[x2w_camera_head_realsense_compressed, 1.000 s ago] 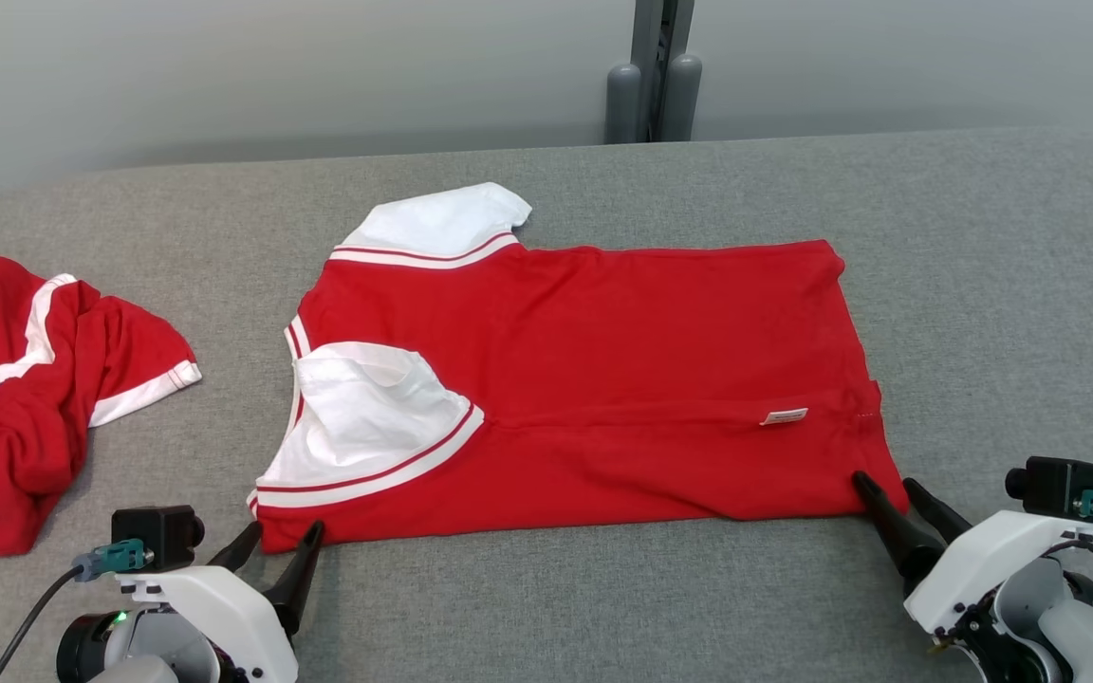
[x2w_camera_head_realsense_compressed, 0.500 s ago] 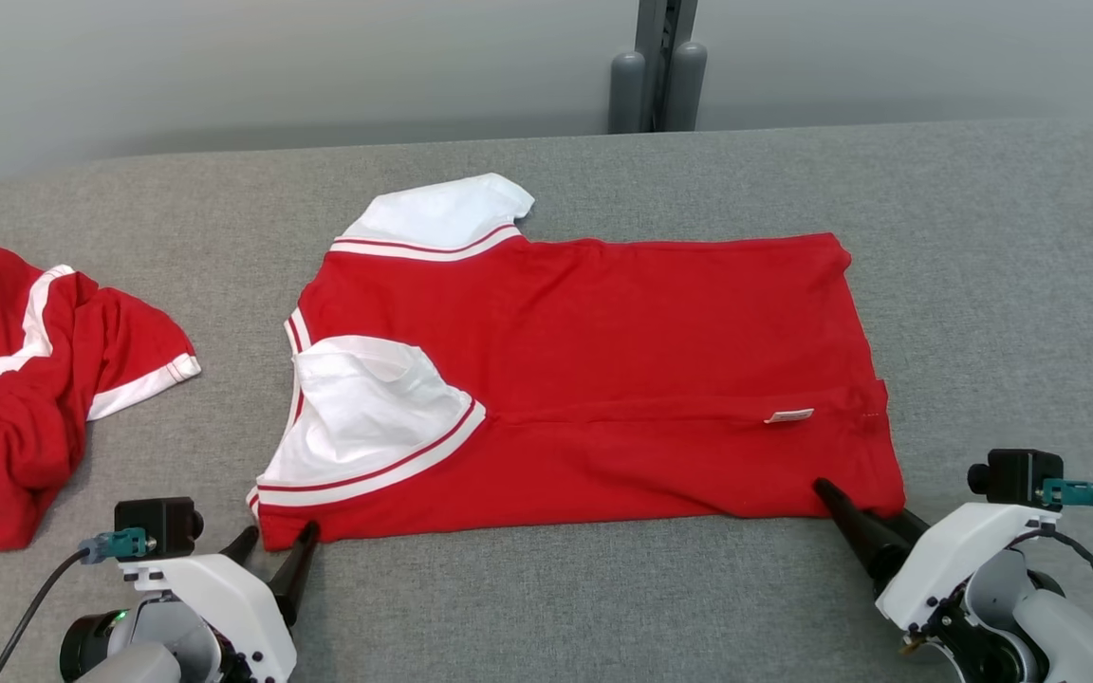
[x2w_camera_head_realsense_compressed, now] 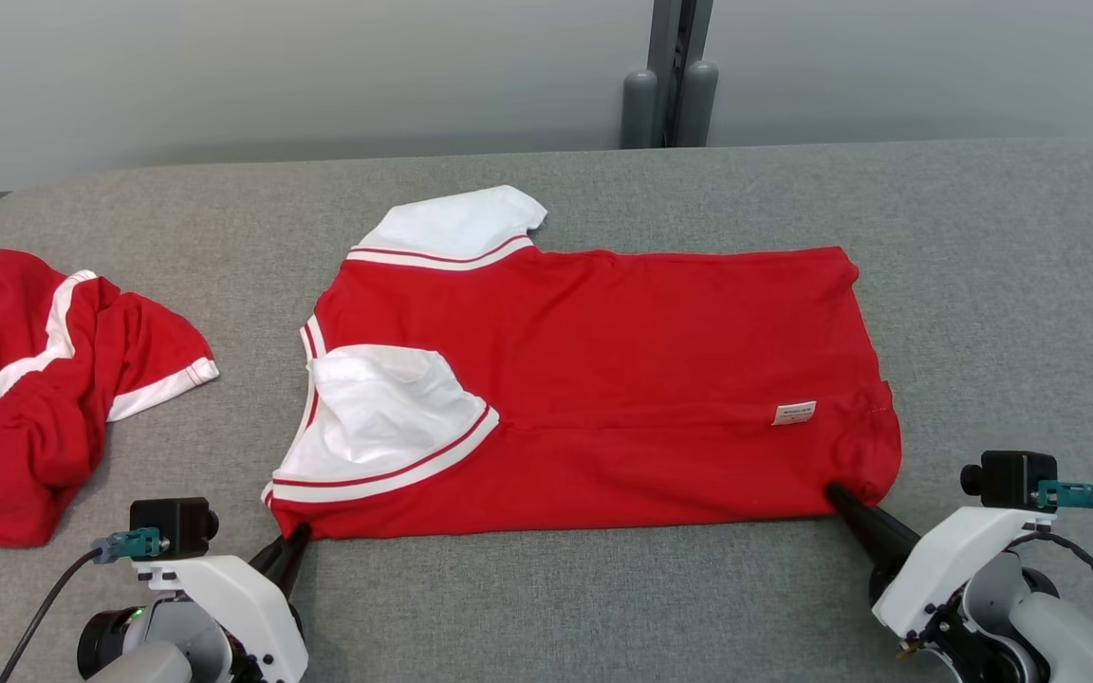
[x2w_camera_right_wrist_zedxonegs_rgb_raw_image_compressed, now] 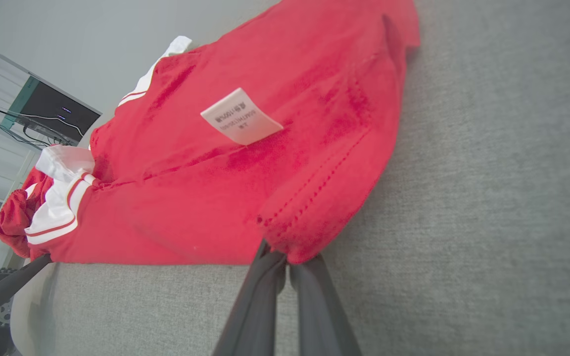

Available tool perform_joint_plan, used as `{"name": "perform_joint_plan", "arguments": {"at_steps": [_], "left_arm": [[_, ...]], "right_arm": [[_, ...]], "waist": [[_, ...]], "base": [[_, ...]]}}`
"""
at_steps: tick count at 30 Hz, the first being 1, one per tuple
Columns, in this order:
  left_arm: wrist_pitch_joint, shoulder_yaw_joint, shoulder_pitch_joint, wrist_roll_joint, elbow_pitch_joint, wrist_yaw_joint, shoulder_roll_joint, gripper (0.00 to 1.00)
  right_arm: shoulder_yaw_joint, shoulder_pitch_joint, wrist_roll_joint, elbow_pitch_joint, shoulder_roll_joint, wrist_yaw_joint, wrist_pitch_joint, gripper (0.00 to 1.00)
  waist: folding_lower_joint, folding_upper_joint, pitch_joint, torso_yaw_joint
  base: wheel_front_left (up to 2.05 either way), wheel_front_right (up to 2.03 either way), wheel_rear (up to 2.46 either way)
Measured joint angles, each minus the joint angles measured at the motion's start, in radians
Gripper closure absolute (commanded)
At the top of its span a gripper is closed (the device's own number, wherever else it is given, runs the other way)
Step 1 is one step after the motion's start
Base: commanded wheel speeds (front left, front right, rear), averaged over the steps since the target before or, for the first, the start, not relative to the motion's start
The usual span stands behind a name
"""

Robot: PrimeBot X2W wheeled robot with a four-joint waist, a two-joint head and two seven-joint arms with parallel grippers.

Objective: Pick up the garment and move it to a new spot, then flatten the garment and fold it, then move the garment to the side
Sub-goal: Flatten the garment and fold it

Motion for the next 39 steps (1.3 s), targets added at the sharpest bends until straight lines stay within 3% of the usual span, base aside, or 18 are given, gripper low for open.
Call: {"name": "perform_joint_plan", "arguments": {"at_steps": [7, 14, 19, 29, 39], "left_arm": [[0.026, -0.013, 0.003, 0.007, -0.061, 0.002, 0.033, 1.0], [0.063, -0.027, 0.05, 0.0, -0.183, 0.034, 0.106, 1.0], [0.102, -0.042, 0.116, -0.013, -0.338, 0.081, 0.193, 1.0], [0.156, -0.069, 0.214, -0.043, -0.565, 0.165, 0.305, 1.0], [0.177, -0.074, 0.253, -0.068, -0.664, 0.203, 0.358, 1.0]], "right_arm": [[0.016, 0.001, 0.047, -0.038, -0.041, 0.0, 0.016, 1.0], [0.026, 0.041, 0.109, -0.114, -0.114, 0.0, 0.079, 1.0], [0.015, 0.117, 0.144, -0.199, -0.192, 0.0, 0.108, 1.0], [-0.021, 0.266, 0.193, -0.32, -0.289, 0.0, 0.173, 1.0], [-0.076, 0.355, 0.2, -0.379, -0.321, 0.0, 0.231, 1.0]], "waist": [[0.0, 0.0, -0.019, 0.007], [0.0, 0.0, -0.038, 0.013], [0.0, -0.0001, -0.06, 0.018], [0.0, 0.0, -0.085, 0.017], [0.0, 0.0, -0.073, 0.006]], "base": [[0.0, 0.0, 0.0], [0.0, 0.0, 0.0], [0.0, 0.0, 0.0], [0.0, 0.0, 0.0], [0.0, 0.0, 0.0]]}}
